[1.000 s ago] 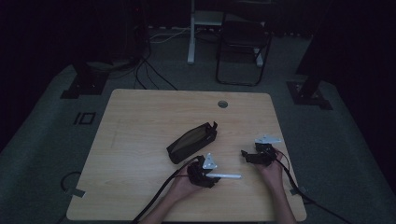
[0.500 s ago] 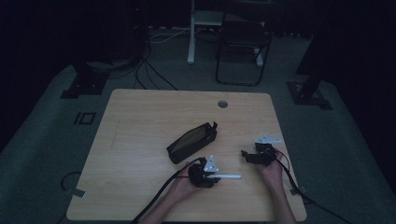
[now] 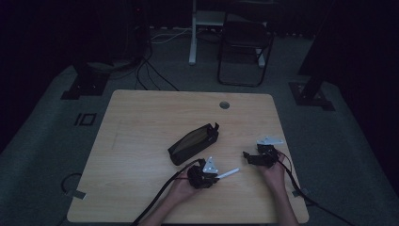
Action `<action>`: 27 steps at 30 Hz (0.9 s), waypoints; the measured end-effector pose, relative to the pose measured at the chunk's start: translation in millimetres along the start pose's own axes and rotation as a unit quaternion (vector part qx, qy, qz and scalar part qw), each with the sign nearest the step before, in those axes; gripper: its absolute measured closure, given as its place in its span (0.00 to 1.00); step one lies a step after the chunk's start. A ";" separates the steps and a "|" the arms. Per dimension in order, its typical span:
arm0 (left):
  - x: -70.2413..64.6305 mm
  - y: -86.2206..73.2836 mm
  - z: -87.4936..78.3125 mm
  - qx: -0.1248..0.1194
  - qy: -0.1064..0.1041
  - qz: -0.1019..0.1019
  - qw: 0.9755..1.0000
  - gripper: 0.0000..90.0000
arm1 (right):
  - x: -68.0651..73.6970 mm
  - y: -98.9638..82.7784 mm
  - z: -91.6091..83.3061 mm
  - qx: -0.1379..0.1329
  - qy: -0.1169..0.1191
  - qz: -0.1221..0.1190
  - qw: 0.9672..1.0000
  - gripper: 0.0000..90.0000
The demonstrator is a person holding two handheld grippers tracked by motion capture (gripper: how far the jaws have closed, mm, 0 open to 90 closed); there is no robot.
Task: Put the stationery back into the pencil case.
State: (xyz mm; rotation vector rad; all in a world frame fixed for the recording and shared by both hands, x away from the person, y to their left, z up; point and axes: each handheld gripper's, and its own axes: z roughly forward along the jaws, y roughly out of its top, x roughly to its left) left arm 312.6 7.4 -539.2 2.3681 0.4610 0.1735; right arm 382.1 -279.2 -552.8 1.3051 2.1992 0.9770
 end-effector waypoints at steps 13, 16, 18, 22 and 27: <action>2.1 -3.4 -4.7 0.005 0.015 0.001 1.000 0.88 | -0.1 0.0 0.0 0.000 0.000 -0.001 1.000 0.24; 2.2 -4.1 -6.2 0.008 0.020 0.006 1.000 0.88 | -0.2 0.0 0.1 -0.001 0.000 -0.001 1.000 0.24; 1.5 -4.4 -7.3 0.006 0.023 0.008 1.000 0.88 | -0.1 0.0 0.1 0.000 0.000 -0.001 1.000 0.24; 1.3 -3.7 -11.2 -0.004 0.022 0.008 1.000 0.88 | -0.1 0.0 0.0 0.000 0.000 -0.001 1.000 0.24; 1.6 -2.2 -17.6 -0.011 0.021 0.009 1.000 0.88 | -0.1 0.0 0.0 0.000 0.000 0.000 1.000 0.24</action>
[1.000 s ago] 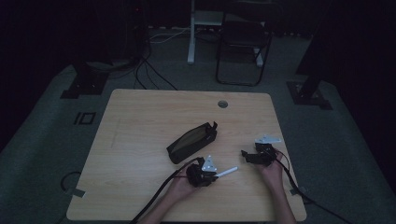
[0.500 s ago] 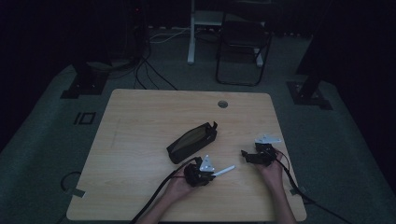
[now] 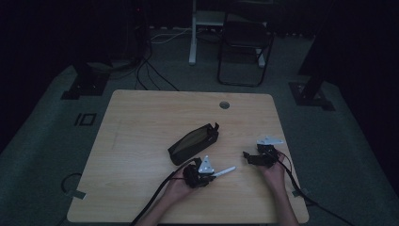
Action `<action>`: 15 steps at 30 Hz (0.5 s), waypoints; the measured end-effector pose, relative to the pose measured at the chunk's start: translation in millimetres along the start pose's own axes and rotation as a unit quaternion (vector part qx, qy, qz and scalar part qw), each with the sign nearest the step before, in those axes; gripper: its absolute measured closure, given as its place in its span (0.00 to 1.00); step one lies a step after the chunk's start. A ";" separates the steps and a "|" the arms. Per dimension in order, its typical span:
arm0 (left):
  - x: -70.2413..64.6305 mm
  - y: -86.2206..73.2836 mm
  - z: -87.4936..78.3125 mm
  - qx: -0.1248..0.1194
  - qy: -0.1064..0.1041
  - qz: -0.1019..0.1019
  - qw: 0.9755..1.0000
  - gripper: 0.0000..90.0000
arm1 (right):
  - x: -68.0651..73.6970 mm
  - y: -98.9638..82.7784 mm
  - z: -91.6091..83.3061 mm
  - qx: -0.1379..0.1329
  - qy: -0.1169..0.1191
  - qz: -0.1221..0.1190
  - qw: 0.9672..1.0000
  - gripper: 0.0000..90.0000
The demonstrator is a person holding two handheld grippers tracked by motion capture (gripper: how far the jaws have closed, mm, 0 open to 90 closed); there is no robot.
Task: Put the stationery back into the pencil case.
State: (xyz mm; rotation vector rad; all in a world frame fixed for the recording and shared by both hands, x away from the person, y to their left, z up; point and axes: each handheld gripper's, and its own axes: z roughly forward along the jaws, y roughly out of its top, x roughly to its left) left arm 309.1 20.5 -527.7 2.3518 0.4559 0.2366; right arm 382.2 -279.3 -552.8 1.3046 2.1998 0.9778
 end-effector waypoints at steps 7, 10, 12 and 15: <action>1.4 1.8 -8.2 -0.007 0.000 0.000 1.000 0.88 | 0.0 0.0 0.0 0.000 0.000 0.000 1.000 0.24; 1.1 2.7 -10.3 -0.009 -0.001 0.002 1.000 0.88 | 0.0 0.0 0.0 0.000 0.000 0.000 1.000 0.24; 0.9 3.2 -11.6 -0.009 -0.002 0.003 1.000 0.88 | 0.0 0.0 0.0 0.000 0.000 0.000 1.000 0.24; 0.5 4.0 -13.6 -0.010 -0.002 0.004 1.000 0.88 | 0.0 0.0 0.0 0.000 0.000 0.000 1.000 0.24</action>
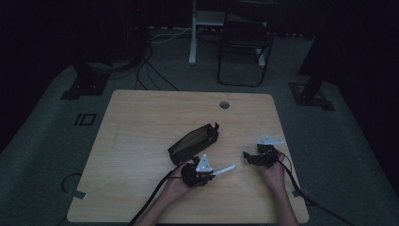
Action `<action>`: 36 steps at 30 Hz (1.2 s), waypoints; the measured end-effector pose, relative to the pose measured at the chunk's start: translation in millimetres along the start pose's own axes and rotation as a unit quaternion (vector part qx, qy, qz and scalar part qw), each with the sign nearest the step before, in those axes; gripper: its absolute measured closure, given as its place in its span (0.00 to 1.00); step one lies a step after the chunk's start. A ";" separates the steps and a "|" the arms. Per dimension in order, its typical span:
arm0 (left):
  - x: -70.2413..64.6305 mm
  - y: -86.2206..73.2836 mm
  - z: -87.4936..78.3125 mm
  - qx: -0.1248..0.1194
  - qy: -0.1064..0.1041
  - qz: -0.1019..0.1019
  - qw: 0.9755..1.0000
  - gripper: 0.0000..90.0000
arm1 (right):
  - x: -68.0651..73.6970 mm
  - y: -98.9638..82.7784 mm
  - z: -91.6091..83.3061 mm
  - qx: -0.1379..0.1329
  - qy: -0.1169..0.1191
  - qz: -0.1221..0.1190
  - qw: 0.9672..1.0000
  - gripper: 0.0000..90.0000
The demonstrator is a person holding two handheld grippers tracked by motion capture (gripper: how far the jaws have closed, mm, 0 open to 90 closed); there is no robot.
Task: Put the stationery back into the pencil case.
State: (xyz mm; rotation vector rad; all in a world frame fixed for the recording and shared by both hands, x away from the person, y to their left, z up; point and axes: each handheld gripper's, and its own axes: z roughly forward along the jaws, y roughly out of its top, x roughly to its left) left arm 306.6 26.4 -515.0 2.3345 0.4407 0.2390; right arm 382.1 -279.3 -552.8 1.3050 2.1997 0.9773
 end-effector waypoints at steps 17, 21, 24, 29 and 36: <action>4.0 4.2 -17.6 -0.010 0.003 0.005 1.000 0.88 | 0.0 0.0 0.0 0.000 0.000 0.000 1.000 0.24; 4.9 5.1 -21.3 -0.015 0.006 0.005 1.000 0.88 | 0.0 0.0 0.0 0.000 0.000 0.000 1.000 0.24; 5.8 5.7 -24.3 -0.016 0.008 0.006 1.000 0.88 | 0.0 0.0 0.0 0.000 0.000 0.000 1.000 0.24; 7.2 6.3 -29.7 -0.020 0.011 0.005 1.000 0.88 | 0.0 0.0 0.0 0.000 0.000 0.000 1.000 0.24; 9.3 7.7 -37.1 -0.027 0.013 0.008 1.000 0.88 | 0.0 0.0 0.0 0.000 0.000 0.000 1.000 0.24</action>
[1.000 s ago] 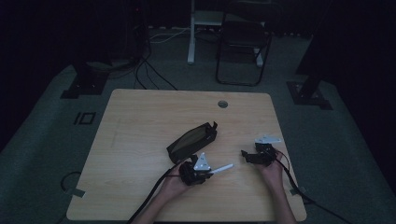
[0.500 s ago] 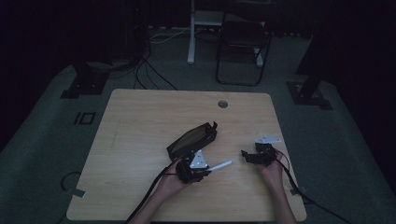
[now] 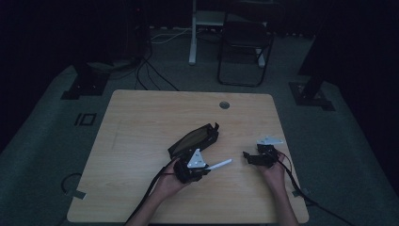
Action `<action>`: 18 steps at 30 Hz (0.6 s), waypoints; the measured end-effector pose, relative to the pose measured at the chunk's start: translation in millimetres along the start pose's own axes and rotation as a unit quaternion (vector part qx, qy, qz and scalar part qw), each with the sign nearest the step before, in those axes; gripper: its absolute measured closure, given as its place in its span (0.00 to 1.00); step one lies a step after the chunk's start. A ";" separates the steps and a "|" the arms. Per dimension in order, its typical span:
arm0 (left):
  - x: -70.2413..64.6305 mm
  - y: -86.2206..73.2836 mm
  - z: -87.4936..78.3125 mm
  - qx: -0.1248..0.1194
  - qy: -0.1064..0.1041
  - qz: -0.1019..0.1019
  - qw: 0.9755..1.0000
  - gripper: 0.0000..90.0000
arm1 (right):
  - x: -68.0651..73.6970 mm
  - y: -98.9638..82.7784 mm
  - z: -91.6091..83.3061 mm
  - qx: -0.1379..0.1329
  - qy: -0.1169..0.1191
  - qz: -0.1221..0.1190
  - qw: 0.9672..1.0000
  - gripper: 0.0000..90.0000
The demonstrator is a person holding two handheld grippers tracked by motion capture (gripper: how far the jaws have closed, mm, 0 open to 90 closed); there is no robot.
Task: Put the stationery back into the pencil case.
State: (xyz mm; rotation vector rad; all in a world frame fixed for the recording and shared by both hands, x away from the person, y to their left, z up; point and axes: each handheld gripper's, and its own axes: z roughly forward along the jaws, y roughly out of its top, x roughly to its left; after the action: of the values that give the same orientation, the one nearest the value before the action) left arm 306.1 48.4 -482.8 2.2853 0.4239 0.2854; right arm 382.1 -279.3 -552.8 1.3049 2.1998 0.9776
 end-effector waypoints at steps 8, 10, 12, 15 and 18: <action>2.3 2.0 -6.6 -0.006 0.005 0.005 1.000 0.88 | 0.0 0.0 0.0 0.000 0.000 0.000 1.000 0.24; 2.9 2.5 -8.4 -0.006 0.005 0.006 1.000 0.88 | 0.0 0.0 0.0 0.000 0.000 0.000 1.000 0.24; 3.6 2.8 -10.1 -0.008 0.004 0.006 1.000 0.88 | 0.0 0.0 0.0 0.000 0.000 0.000 1.000 0.24; 4.7 3.0 -12.4 -0.010 0.006 0.005 1.000 0.88 | 0.0 0.0 0.0 0.000 0.000 0.000 1.000 0.24; 5.8 2.8 -14.0 -0.010 0.006 0.003 1.000 0.88 | 0.0 0.0 0.0 0.000 0.000 0.000 1.000 0.24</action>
State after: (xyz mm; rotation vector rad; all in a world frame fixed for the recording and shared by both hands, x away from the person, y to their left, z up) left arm 307.4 58.1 -471.0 2.2659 0.4179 0.3049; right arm 382.1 -279.3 -552.8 1.3048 2.1999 0.9776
